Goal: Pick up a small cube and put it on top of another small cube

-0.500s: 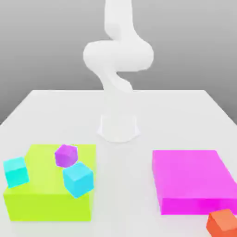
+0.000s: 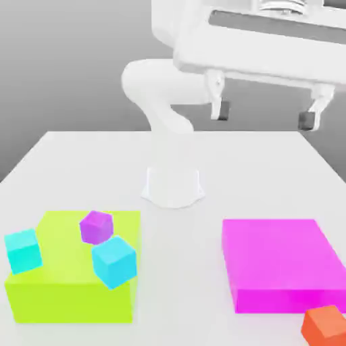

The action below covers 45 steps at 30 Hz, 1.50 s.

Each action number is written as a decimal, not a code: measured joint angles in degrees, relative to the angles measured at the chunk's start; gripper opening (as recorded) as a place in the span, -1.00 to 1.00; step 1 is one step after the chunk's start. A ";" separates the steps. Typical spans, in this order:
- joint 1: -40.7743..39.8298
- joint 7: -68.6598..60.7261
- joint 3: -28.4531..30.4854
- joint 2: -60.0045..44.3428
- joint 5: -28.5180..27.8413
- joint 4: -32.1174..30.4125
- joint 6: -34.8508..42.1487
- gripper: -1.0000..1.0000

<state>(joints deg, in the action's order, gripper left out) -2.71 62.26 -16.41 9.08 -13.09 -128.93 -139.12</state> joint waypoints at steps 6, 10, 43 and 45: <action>3.23 5.22 -1.90 -12.34 -3.93 0.94 -2.58 0.00; 5.21 7.56 -2.56 -20.13 -4.88 1.46 -4.63 0.00; -7.83 3.23 7.26 -20.46 3.67 -3.46 -1.46 -1.00; -10.87 2.11 9.77 -17.05 5.66 -5.24 -0.24 -1.00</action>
<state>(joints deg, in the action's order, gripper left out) -13.58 64.38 -6.64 -7.97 -7.42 -134.17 -139.36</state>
